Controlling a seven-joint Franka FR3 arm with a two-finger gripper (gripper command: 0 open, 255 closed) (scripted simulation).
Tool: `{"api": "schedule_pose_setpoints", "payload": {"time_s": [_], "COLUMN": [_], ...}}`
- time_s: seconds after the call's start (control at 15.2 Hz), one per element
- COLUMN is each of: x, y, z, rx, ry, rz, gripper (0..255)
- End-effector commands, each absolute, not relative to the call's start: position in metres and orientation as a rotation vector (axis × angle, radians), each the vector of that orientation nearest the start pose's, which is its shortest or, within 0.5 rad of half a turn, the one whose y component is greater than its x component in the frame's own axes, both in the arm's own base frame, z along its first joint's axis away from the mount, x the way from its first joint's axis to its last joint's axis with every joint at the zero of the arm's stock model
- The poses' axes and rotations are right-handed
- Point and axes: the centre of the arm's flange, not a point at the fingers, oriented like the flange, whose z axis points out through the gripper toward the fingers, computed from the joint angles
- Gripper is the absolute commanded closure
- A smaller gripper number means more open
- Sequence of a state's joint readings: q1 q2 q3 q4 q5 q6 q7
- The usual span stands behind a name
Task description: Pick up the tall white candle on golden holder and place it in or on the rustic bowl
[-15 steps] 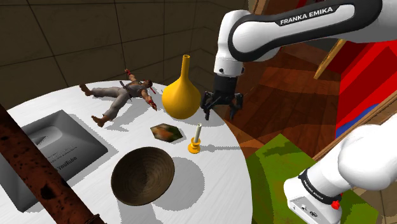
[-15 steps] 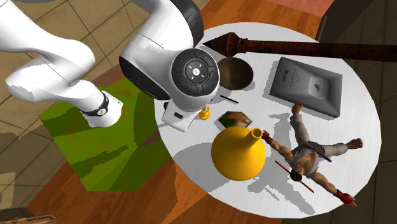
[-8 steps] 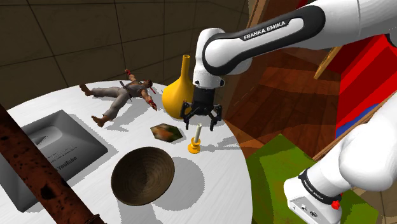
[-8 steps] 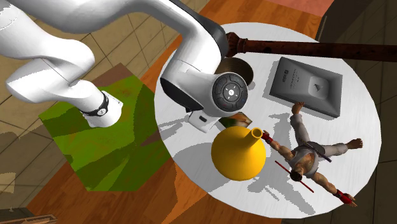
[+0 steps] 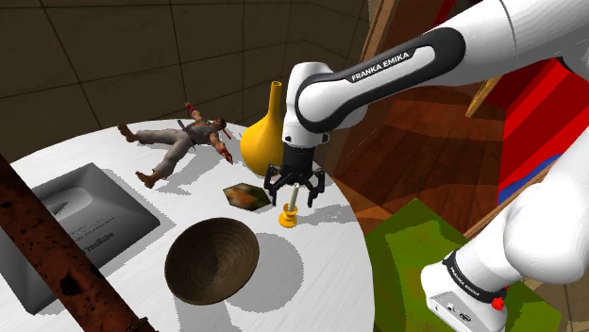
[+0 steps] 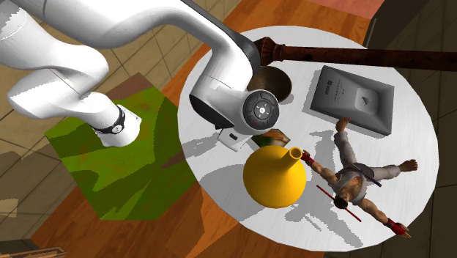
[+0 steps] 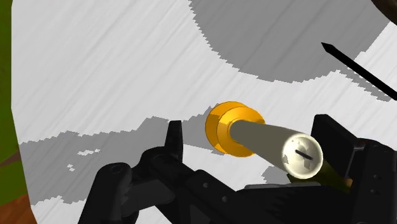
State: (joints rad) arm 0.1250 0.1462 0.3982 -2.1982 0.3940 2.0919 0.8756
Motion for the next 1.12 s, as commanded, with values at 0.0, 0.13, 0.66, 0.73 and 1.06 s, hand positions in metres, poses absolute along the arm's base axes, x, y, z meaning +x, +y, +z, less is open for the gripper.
{"api": "schedule_pose_setpoints", "payload": {"time_s": [0.0, 0.13, 0.66, 0.73, 1.06], "x": [0.4419, 0.4419, 0.4419, 0.4419, 0.4419], "y": [0.2772, 0.2772, 0.2772, 0.2772, 0.2772], "z": [0.3063, 0.3063, 0.3063, 0.3062, 0.3116], "rx": [-2.819, -2.819, -2.819, -2.819, -2.819], "ry": [0.857, 0.857, 0.857, 0.857, 0.857], "rz": [0.638, 0.638, 0.638, 0.638, 0.638], "gripper": [0, 0, 255, 255, 255]}}
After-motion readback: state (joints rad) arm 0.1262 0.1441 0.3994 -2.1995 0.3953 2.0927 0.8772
